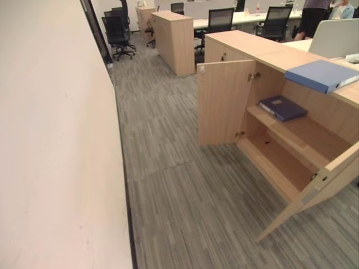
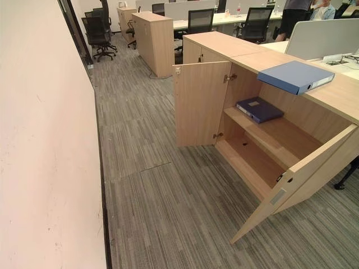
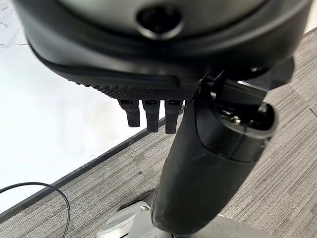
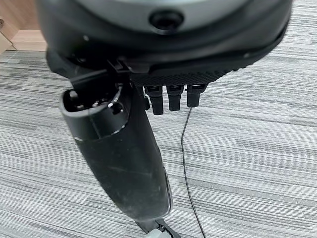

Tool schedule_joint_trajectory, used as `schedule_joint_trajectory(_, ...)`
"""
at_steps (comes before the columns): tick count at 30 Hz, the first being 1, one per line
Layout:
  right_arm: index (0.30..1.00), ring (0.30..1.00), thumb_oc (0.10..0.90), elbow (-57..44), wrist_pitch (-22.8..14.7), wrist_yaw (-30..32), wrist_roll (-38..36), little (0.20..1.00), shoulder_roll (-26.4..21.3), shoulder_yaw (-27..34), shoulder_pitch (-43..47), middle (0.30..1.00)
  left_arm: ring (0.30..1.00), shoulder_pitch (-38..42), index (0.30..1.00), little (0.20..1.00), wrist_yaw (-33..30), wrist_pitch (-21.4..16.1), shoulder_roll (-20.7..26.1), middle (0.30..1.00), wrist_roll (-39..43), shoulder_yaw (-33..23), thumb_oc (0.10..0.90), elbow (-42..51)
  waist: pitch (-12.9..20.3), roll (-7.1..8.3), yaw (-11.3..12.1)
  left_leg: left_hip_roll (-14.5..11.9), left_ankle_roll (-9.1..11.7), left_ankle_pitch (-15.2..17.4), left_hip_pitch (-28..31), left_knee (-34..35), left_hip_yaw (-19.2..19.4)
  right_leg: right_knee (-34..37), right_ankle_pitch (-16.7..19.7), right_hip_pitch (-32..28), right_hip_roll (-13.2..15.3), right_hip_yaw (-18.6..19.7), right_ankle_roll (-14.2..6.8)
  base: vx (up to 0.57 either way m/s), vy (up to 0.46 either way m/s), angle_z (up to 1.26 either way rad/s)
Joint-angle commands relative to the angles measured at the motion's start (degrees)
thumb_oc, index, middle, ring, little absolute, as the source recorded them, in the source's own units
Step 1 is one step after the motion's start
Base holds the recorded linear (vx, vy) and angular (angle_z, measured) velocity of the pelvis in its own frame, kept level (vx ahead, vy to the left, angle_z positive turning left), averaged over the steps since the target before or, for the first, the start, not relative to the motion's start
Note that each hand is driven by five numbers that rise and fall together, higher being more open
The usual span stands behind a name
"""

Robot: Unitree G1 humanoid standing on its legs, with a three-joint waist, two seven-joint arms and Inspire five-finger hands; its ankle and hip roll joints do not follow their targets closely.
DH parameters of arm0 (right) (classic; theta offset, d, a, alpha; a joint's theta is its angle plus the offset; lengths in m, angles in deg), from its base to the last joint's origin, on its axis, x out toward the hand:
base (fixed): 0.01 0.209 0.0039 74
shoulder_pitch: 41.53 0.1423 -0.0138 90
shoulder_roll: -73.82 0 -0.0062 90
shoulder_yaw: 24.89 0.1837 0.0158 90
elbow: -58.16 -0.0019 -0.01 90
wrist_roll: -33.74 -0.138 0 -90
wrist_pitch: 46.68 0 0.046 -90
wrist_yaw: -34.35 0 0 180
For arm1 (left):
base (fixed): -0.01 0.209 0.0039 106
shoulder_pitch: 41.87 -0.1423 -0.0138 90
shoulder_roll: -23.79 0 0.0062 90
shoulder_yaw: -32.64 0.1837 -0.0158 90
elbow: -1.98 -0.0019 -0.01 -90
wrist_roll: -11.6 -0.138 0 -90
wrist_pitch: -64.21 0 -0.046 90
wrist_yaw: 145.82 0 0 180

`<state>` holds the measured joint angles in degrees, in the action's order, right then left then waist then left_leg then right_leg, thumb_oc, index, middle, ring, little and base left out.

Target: Put the empty folder in the office cabinet

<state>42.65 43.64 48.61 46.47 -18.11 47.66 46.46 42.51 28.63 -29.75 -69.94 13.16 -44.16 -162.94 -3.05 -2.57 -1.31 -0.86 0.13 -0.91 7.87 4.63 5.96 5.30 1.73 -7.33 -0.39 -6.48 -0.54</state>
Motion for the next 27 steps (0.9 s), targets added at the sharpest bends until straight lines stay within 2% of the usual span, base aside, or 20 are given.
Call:
schedule_joint_trajectory(1,0.9,0.9,0.8,2.7,-0.8,0.7,-1.8,0.9,-0.8,-3.0,3.5,0.9,0.9,2.4,0.9,0.9,0.2,-1.3,-0.8,0.9,-0.2,-1.1,0.8,-2.9,2.7,2.34,0.4,1.5,0.7,2.9,-2.0,0.4,-0.4,-0.3,-3.7,1.4,1.1,-0.2,-3.6,0.0,0.0,0.0)
schedule_joint_trajectory(11,0.9,0.9,0.8,2.8,-0.8,0.7,-2.8,0.9,-0.5,-2.7,3.5,0.9,0.9,2.6,0.9,0.9,-0.4,-1.3,-0.6,0.9,-0.6,-1.2,0.8,-3.1,2.7,2.38,0.4,1.5,0.7,2.9,-2.0,0.4,-0.3,-0.3,-3.7,1.5,1.1,-0.2,-3.6,0.0,0.0,0.0)
schedule_joint_trajectory(19,0.9,0.9,0.8,1.4,-2.3,0.5,-13.0,0.9,0.5,2.4,3.4,0.9,0.9,2.7,0.9,0.9,0.0,-0.7,-0.9,0.9,0.3,-1.7,0.8,-3.8,2.8,2.17,0.1,1.5,0.7,2.9,-1.9,0.4,-0.3,-0.3,-3.7,1.4,1.1,-0.1,-3.6,0.0,0.0,0.0)
schedule_joint_trajectory(27,0.9,0.9,0.8,-0.5,-2.9,0.1,-13.8,0.9,0.1,2.4,4.3,0.9,0.9,2.6,0.9,0.9,0.8,-0.6,-0.9,0.9,-0.2,-1.3,0.8,-3.9,2.8,2.03,0.0,1.5,0.7,2.9,-1.9,0.4,-0.1,-0.3,-3.6,1.5,1.1,0.1,-3.6,0.0,0.0,0.0)
